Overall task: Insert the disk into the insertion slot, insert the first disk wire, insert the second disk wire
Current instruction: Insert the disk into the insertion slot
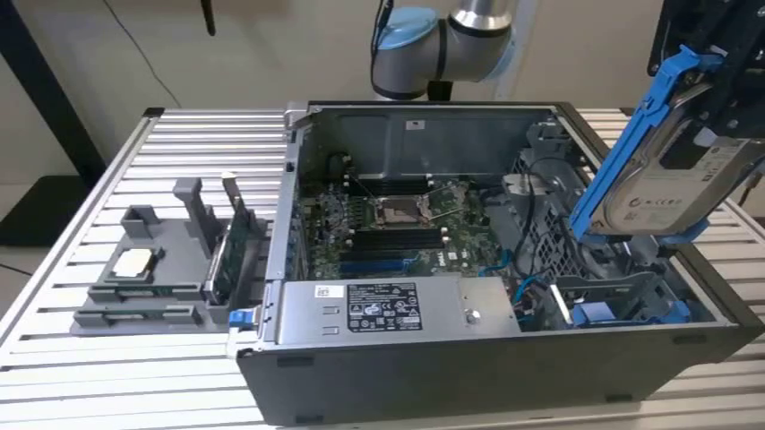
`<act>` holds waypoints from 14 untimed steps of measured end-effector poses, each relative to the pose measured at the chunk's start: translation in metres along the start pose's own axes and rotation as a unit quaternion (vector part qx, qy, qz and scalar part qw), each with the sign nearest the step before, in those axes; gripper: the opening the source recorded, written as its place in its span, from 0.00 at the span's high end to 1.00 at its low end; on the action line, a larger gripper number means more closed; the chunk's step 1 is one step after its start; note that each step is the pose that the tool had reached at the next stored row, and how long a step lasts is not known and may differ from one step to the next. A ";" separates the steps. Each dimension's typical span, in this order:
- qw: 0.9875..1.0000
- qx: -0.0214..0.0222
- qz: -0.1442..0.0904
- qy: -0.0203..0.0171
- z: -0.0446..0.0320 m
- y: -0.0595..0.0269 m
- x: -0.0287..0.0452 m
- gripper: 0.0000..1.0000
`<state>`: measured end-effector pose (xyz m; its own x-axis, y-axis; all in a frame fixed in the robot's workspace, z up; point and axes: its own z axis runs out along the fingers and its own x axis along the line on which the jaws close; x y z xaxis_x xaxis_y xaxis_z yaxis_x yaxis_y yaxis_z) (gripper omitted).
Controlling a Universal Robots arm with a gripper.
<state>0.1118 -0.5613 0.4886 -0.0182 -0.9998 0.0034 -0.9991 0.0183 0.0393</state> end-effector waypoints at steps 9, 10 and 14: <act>1.000 0.000 0.000 0.000 0.0031 -0.0001 -0.0002 0.67; 1.000 0.000 0.000 0.000 0.0041 -0.0001 -0.0002 0.67; 1.000 0.000 0.000 0.001 0.0077 -0.0003 -0.0002 0.67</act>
<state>0.1118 -0.5611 0.4809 -0.0183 -0.9998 0.0055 -0.9991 0.0185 0.0386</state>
